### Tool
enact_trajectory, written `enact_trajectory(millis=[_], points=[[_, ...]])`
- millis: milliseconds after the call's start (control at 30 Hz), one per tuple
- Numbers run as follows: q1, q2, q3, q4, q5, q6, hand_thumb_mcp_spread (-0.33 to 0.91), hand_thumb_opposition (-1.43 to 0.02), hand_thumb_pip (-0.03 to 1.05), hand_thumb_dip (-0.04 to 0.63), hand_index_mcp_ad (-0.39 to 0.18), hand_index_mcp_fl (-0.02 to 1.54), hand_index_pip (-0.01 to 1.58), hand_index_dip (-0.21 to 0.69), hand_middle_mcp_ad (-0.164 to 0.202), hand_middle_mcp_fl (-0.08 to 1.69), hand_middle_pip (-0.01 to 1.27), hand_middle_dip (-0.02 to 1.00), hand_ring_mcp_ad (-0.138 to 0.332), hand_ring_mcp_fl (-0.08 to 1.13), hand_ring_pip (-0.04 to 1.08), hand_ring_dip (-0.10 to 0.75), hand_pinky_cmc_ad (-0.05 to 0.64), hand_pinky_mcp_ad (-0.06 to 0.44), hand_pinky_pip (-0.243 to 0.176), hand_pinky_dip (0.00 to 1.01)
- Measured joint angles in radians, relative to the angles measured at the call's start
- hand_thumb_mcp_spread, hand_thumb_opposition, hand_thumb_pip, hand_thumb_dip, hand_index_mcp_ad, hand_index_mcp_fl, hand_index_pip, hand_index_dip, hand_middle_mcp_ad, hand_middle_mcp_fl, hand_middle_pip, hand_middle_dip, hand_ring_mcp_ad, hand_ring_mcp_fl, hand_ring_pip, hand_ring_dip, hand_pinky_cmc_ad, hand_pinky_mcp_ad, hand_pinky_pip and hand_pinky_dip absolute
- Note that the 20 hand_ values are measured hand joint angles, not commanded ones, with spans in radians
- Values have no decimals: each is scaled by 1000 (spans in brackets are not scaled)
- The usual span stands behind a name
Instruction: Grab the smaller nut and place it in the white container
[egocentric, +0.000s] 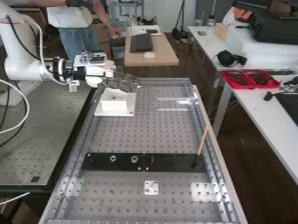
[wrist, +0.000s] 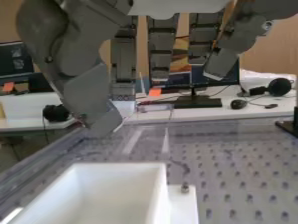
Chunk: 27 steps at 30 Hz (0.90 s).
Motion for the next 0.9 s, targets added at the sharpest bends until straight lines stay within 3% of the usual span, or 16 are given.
enact_trajectory(millis=[200,367,533,900], points=[[-121,63,98,-116,-48,30,391,-822,792,237,-103,7,1536,19,68,147,119,253,169,5,96,87,325,150,-16,447],[-220,80,187,-203,-121,39,340,-805,745,237,-103,2,1319,2,68,147,117,253,173,5,96,87,328,150,-26,506],[-321,74,283,-272,-201,31,330,-808,733,220,-103,7,1239,2,68,147,117,253,175,5,98,87,325,152,-44,567],[-527,11,479,-373,-391,24,323,-796,730,220,-103,2,1164,2,70,147,120,253,180,5,98,87,328,159,-45,595]])
